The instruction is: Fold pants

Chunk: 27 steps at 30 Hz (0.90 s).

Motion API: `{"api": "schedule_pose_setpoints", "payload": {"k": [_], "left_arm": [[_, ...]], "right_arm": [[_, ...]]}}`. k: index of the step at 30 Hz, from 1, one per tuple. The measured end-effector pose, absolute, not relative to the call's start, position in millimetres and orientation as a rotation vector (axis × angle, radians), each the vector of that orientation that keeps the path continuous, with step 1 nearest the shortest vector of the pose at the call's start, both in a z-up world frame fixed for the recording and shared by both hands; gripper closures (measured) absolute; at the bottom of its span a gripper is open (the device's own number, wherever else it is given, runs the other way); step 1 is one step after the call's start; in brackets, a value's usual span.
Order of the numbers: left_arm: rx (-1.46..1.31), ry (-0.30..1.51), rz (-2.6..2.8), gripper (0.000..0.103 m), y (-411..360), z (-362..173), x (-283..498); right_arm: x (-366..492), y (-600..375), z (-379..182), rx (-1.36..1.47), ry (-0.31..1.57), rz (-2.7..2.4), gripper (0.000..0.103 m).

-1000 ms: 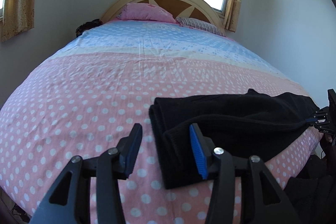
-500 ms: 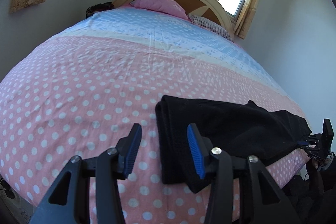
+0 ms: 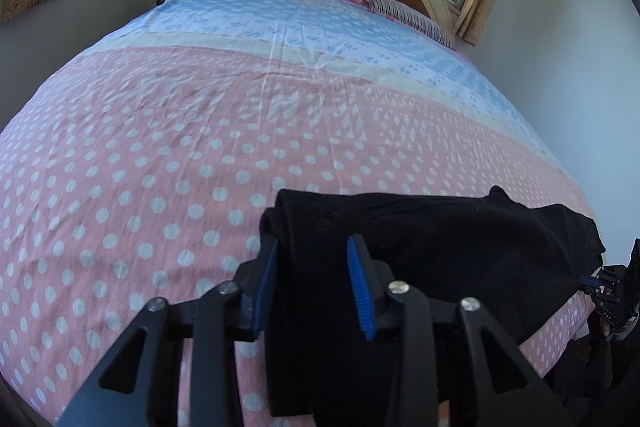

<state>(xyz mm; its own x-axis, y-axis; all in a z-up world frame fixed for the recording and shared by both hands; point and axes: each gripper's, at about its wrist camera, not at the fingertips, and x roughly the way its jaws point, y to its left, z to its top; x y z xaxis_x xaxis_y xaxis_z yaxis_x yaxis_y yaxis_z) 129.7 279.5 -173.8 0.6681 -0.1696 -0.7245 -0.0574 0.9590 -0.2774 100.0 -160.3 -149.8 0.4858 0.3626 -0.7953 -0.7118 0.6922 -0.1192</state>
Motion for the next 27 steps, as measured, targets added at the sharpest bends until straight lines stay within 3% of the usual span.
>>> {"api": "schedule_pose_setpoints", "payload": {"k": [1,5,12,20,24,27], "left_arm": [[-0.267,0.838,-0.044,0.087,279.2,-172.9,129.1],[-0.253,0.802,-0.044,0.094,279.2,-161.9,122.8],[-0.383,0.715,-0.094,0.095,297.4,-141.2,131.2],[-0.358,0.837,-0.051,0.094,301.5,-174.5,147.9],[-0.331,0.824,0.008,0.084,304.8,-168.7,131.2],[-0.297,0.802,0.065,0.06,305.2,-156.2,117.2]], "right_arm": [[100.0,-160.9,-149.9,-0.47,0.829,0.684,0.099],[100.0,-161.7,-149.7,-0.466,0.83,0.683,0.099],[102.5,-162.2,-148.8,-0.453,0.838,0.683,0.099],[99.8,-163.3,-144.3,-0.446,0.83,0.683,0.099],[99.4,-160.2,-135.7,-0.425,0.807,0.691,0.099],[102.0,-154.2,-131.2,-0.403,0.799,0.704,0.098]]}}
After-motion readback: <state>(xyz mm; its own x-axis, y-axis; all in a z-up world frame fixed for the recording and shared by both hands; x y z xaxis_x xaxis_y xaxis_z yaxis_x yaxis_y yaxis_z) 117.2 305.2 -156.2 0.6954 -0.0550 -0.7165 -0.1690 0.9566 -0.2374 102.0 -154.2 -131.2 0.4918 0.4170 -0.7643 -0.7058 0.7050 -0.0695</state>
